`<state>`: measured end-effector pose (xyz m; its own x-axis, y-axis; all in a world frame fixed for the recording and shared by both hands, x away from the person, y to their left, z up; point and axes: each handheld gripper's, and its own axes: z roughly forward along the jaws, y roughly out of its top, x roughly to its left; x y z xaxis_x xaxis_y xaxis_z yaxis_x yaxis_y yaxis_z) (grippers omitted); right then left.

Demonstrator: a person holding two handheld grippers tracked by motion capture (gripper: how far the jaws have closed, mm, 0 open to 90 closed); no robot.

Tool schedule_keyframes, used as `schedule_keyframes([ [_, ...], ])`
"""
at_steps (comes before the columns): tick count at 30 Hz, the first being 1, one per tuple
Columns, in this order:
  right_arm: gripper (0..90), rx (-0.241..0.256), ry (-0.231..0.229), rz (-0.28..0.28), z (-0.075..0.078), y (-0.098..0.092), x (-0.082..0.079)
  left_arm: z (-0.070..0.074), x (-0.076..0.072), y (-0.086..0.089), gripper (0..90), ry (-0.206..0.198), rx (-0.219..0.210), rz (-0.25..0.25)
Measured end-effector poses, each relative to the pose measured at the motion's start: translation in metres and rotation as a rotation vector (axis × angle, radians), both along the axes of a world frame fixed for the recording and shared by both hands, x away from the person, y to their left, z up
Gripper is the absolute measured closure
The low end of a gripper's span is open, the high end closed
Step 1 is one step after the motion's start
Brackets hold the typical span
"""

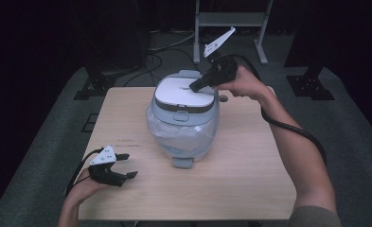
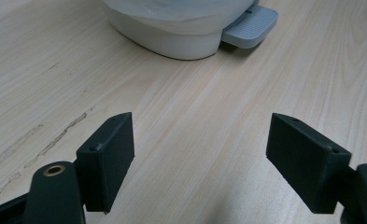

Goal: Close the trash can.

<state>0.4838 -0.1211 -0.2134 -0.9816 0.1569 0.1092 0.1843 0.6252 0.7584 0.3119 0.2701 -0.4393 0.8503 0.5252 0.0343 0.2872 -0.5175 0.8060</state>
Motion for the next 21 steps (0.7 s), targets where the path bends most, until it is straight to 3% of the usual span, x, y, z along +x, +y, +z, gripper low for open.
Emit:
schedule_keyframes([
  [21,89.9,0.011,-0.006,0.048,-0.012,0.019,-0.017,0.0,0.001,-0.001,22.7,0.006,0.002,-0.005],
])
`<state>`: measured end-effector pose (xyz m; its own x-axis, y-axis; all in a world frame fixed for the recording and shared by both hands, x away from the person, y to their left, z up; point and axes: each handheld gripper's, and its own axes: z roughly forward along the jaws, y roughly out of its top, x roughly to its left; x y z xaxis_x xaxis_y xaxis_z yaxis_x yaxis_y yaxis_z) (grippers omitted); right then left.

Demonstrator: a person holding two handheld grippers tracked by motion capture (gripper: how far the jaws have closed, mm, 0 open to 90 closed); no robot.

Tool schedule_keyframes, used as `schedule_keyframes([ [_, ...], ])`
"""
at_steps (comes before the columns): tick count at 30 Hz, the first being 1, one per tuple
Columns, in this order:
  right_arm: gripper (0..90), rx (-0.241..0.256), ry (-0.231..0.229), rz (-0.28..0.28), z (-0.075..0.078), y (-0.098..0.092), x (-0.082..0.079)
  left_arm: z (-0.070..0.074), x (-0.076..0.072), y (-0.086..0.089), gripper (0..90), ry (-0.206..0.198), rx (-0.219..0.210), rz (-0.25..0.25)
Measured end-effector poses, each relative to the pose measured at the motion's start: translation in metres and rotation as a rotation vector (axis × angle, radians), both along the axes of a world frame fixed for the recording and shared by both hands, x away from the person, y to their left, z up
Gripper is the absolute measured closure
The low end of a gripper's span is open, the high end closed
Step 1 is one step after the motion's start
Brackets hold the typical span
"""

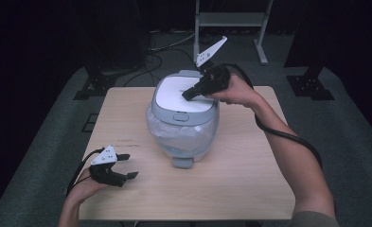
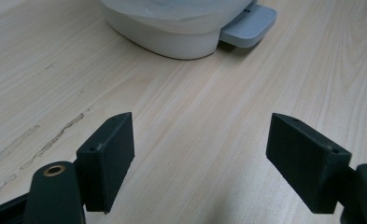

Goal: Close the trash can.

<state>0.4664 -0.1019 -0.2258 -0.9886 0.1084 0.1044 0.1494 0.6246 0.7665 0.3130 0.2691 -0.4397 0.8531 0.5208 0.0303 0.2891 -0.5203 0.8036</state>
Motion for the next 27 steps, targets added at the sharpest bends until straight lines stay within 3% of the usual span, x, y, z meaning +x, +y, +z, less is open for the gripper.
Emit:
schedule_keyframes([
  [5,89.9,0.01,-0.011,0.016,-0.001,0.003,-0.005,-0.001,0.0,0.0,22.7,0.003,-0.001,-0.002],
  [16,89.9,0.003,-0.064,0.006,-0.001,0.005,-0.015,-0.001,0.0,-0.001,22.7,0.004,0.002,-0.002],
  [27,90.0,0.011,-0.085,-0.021,-0.003,0.004,-0.021,-0.002,-0.001,-0.002,22.7,0.011,0.004,-0.005],
])
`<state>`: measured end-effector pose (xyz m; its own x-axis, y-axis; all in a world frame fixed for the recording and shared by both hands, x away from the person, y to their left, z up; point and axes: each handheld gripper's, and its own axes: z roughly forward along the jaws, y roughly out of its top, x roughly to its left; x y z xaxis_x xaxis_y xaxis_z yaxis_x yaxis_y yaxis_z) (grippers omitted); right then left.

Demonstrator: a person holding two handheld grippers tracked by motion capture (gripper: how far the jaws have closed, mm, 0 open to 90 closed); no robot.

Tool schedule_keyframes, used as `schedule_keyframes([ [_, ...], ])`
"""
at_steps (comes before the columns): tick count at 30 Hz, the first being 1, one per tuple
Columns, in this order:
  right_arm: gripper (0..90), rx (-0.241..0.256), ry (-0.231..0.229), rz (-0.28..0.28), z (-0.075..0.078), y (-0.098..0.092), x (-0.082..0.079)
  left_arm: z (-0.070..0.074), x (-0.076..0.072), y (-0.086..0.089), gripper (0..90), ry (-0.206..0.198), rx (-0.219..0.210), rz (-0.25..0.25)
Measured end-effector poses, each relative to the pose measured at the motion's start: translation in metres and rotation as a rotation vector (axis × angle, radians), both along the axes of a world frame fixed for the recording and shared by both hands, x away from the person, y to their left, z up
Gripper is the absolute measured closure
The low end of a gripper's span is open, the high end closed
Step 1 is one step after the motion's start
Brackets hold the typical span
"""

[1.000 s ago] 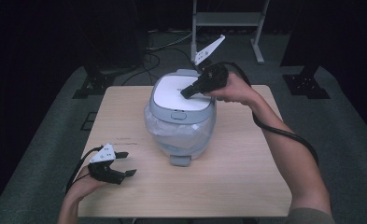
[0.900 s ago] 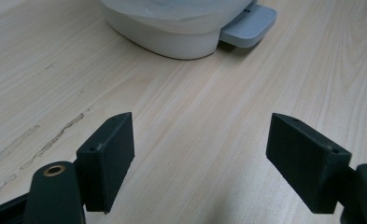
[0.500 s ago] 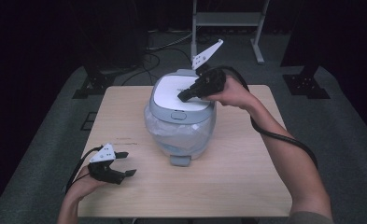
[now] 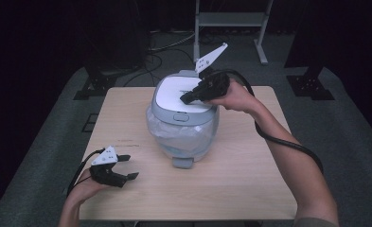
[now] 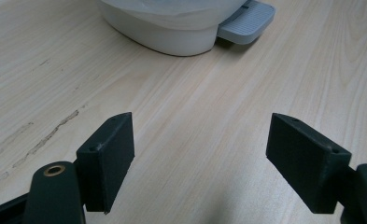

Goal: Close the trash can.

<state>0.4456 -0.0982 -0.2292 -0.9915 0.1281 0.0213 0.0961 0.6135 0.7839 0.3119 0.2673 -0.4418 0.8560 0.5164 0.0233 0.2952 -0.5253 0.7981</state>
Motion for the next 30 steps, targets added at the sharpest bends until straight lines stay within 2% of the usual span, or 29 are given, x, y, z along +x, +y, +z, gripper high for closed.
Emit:
schedule_keyframes([
  [6,90.0,-0.005,-0.002,-0.01,0.0,0.0,-0.002,-0.001,0.0,0.0,22.7,0.003,0.001,-0.002],
  [7,90.0,-0.017,-0.019,-0.011,-0.002,0.001,-0.002,-0.001,0.0,0.0,22.7,0.003,0.001,-0.002],
  [10,90.0,0.002,-0.002,-0.017,-0.004,-0.001,-0.001,-0.001,0.0,-0.001,22.7,0.005,0.002,-0.004],
  [14,90.0,-0.013,-0.023,-0.028,-0.002,0.001,-0.004,-0.001,0.0,-0.002,22.7,0.004,0.003,-0.003],
  [15,88.9,-0.02,-0.031,-0.035,-0.001,0.001,-0.005,-0.001,0.0,-0.002,22.7,0.003,0.003,-0.004],
  [16,82.3,-0.031,-0.039,-0.036,0.0,0.0,-0.006,-0.001,0.0,-0.001,22.7,0.001,0.002,-0.005],
  [17,81.9,-0.027,-0.024,-0.038,0.0,-0.001,-0.006,0.0,0.0,-0.001,22.7,-0.001,0.002,-0.004],
  [21,80.2,0.013,-0.002,-0.069,0.001,-0.015,-0.005,-0.001,0.0,-0.001,22.7,0.0,0.001,-0.003],
  [26,76.0,0.017,-0.003,-0.112,0.002,-0.036,-0.007,-0.002,0.001,-0.001,22.7,0.002,-0.001,-0.001],
  [30,72.3,0.044,-0.005,-0.139,0.003,-0.051,-0.007,-0.001,0.001,0.0,22.6,0.001,0.0,0.004],
])
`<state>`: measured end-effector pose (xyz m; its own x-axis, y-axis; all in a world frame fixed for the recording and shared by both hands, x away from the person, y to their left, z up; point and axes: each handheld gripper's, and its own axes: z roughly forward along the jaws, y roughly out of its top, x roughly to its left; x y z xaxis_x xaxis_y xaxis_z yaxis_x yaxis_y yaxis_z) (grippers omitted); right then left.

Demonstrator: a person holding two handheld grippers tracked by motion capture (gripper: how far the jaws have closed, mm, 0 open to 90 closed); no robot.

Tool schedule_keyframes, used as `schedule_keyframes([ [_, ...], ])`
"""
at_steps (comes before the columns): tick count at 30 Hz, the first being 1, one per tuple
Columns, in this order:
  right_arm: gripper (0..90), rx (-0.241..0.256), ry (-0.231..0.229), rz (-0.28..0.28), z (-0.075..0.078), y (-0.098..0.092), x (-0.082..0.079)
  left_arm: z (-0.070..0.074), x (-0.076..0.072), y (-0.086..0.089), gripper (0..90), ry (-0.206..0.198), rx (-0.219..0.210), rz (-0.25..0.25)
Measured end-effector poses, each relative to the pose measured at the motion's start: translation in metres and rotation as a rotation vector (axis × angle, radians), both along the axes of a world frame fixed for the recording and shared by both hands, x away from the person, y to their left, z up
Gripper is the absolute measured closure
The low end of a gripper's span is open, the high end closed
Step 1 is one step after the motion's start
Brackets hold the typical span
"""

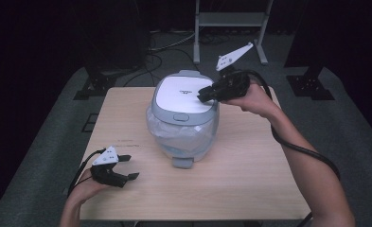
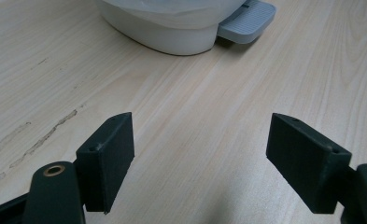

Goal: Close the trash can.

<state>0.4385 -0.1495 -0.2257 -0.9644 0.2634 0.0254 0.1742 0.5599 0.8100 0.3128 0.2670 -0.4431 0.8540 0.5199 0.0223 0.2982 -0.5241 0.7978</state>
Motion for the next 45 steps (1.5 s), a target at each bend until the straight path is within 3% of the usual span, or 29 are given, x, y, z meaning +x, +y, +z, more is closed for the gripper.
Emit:
schedule_keyframes([
  [16,66.1,0.021,0.0,-0.115,0.001,-0.045,-0.002,0.0,0.0,0.0,22.5,-0.001,-0.003,0.006],
  [45,52.4,0.02,0.023,-0.202,-0.017,-0.077,-0.008,-0.001,0.0,-0.001,21.7,0.001,0.0,0.008],
])
